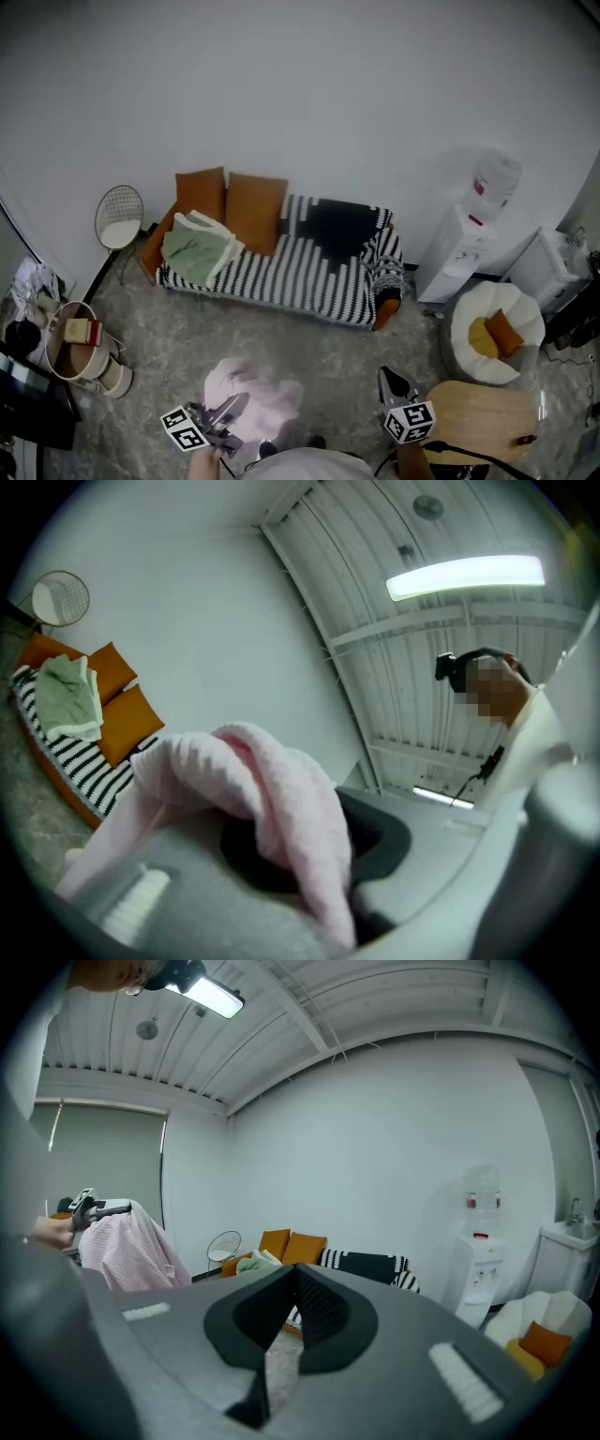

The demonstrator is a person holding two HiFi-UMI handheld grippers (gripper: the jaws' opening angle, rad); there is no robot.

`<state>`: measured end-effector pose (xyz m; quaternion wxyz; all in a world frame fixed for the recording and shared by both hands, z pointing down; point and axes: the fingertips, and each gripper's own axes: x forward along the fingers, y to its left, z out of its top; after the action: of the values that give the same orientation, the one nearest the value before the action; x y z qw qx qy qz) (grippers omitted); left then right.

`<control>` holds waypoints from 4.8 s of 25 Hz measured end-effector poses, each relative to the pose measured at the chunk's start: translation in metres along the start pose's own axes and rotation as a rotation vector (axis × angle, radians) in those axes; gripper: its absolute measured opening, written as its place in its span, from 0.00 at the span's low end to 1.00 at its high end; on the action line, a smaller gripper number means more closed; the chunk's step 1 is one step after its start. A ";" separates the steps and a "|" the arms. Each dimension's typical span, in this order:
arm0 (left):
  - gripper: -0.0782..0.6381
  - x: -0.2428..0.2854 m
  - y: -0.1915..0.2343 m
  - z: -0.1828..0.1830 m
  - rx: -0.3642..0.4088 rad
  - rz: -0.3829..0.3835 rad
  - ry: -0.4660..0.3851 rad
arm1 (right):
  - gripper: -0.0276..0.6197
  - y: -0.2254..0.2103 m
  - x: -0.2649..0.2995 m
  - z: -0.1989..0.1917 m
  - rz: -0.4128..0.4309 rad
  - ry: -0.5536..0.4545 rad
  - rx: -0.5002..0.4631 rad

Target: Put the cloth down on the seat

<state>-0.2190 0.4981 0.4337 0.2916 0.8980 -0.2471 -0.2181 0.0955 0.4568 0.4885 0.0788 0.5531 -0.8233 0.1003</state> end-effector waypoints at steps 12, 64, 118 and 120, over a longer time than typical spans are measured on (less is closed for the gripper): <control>0.21 0.027 -0.010 -0.014 0.052 0.029 -0.021 | 0.05 -0.040 -0.004 -0.015 0.034 0.036 -0.012; 0.20 0.168 0.176 0.060 -0.022 -0.029 0.091 | 0.05 -0.080 0.210 0.017 0.041 0.137 0.012; 0.20 0.324 0.391 0.145 -0.015 0.093 0.123 | 0.05 -0.190 0.512 0.071 0.183 0.231 -0.060; 0.20 0.340 0.396 0.145 0.000 0.109 0.117 | 0.05 -0.205 0.521 0.073 0.200 0.231 -0.062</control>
<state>-0.1555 -0.0367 0.4929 0.3172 0.8944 -0.2781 -0.1489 0.0884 -0.1038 0.5594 0.1795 0.4507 -0.8623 0.1451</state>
